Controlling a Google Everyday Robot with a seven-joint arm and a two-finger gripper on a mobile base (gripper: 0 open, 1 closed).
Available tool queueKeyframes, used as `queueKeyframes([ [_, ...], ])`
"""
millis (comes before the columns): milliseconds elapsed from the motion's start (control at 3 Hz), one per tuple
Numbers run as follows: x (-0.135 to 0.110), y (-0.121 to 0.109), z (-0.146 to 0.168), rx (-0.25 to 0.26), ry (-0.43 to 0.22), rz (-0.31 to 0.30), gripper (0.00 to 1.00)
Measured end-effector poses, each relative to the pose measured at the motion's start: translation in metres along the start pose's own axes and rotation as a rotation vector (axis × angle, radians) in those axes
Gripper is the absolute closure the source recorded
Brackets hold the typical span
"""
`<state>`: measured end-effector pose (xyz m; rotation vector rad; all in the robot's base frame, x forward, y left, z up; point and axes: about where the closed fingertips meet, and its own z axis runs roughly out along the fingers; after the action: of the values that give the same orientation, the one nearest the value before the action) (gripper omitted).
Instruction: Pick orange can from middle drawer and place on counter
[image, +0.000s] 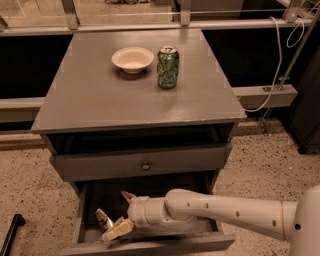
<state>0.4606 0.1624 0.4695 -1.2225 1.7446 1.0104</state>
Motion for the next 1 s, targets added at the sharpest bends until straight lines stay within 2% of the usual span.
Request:
queueKeyframes([
  [333, -0.001, -0.001, 0.000, -0.002, -0.004, 0.010, 0.00],
  [667, 0.002, -0.001, 0.006, -0.011, 0.013, 0.044, 0.00],
  [1000, 0.008, -0.007, 0.019, 0.071, 0.123, 0.184, 0.00],
])
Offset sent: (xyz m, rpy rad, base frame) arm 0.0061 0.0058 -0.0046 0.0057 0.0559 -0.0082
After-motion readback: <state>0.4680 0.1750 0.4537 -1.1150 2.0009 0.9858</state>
